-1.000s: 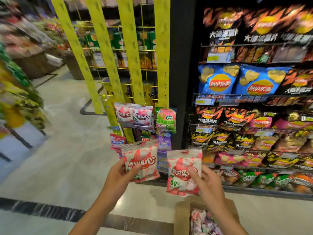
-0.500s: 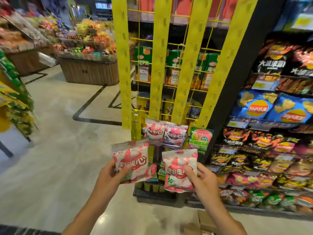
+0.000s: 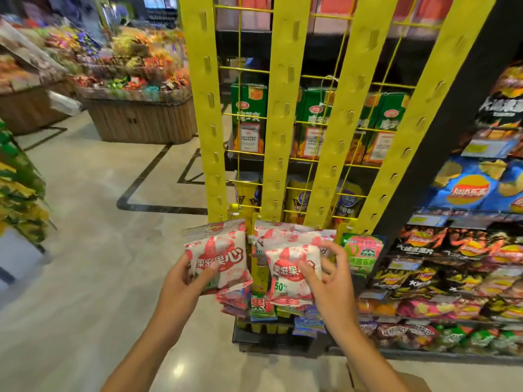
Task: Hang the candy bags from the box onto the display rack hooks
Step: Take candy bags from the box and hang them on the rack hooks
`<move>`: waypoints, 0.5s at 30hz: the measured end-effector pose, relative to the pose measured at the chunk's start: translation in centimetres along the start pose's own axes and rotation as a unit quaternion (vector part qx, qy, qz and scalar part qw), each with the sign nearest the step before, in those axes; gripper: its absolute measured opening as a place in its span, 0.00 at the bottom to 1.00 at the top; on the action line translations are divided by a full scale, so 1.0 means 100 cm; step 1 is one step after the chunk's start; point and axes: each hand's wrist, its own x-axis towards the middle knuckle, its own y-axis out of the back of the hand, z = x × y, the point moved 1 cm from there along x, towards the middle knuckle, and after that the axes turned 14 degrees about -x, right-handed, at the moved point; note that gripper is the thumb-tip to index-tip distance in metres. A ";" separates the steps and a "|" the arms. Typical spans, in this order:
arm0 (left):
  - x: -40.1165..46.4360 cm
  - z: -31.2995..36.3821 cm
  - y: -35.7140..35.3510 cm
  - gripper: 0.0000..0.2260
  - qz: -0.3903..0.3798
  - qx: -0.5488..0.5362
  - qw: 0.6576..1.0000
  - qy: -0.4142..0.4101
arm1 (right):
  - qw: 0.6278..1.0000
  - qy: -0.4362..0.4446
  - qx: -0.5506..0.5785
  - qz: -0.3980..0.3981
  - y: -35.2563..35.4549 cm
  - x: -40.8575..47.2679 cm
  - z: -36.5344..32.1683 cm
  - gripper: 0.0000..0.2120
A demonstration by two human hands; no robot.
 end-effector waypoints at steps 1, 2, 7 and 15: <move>0.006 0.003 -0.003 0.12 0.002 0.005 1.000 -0.004 | 1.000 0.009 0.003 -0.003 -0.003 0.011 0.001 0.20; 0.013 0.007 -0.005 0.12 0.004 0.008 1.000 -0.009 | 1.000 0.020 0.004 -0.003 -0.007 0.022 0.001 0.18; 0.039 0.017 -0.009 0.13 0.021 0.010 0.999 -0.028 | 0.999 0.043 0.002 -0.018 -0.029 0.067 0.000 0.18; 0.073 0.024 -0.011 0.11 -0.020 -0.002 0.999 -0.026 | 0.999 0.024 0.017 0.024 -0.057 0.103 0.003 0.19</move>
